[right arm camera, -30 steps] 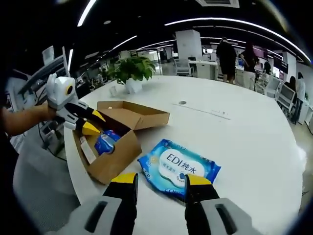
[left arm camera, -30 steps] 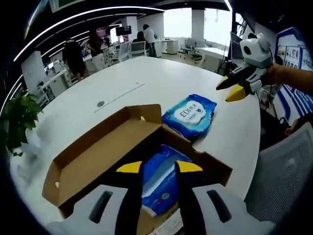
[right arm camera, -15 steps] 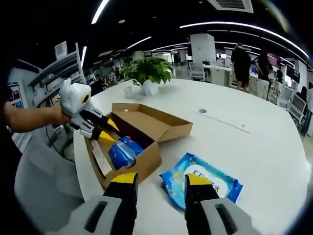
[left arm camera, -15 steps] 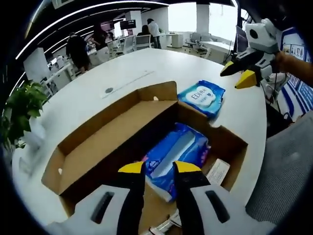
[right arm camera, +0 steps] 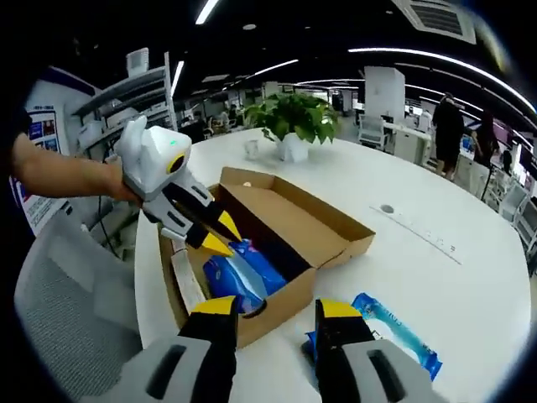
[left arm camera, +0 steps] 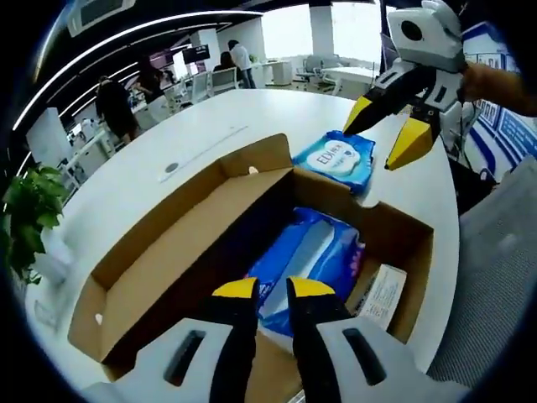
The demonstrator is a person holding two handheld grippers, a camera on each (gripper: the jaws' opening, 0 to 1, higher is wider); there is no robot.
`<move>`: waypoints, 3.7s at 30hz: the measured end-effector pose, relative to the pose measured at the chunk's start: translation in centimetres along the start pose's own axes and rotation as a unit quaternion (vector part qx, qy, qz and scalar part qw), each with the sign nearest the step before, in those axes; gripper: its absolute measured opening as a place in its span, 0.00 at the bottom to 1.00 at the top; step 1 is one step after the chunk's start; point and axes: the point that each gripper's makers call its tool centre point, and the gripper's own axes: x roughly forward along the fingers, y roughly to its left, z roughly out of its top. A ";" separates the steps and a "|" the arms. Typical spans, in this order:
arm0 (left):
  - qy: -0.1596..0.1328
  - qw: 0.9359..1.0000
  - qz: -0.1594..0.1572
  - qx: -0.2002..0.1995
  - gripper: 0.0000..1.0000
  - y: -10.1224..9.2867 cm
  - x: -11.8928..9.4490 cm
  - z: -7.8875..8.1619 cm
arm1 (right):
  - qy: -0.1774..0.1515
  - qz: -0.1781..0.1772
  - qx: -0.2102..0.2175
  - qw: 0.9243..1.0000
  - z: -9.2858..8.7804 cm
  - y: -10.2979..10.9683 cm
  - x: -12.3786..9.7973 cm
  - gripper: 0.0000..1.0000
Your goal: Operate the shoe box by opening the lid, removing the specified soft item, and placing it in the target area until the item is outside and the box remains undamaged.
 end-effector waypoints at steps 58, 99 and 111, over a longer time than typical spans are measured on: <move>-0.010 0.999 0.040 0.019 0.00 2.1 -3.1 -0.1 | 0.105 -0.027 -0.146 0.983 2.0 2.0 7.2 0.00; -0.034 0.999 0.014 0.039 0.00 -0.6 -7.3 10.2 | 0.069 -0.042 -0.123 0.989 6.1 -0.1 -2.4 0.00; -0.033 0.998 -0.014 0.060 0.00 -3.3 -5.8 13.0 | 0.074 -0.065 -0.110 0.989 4.6 -2.6 -5.4 0.00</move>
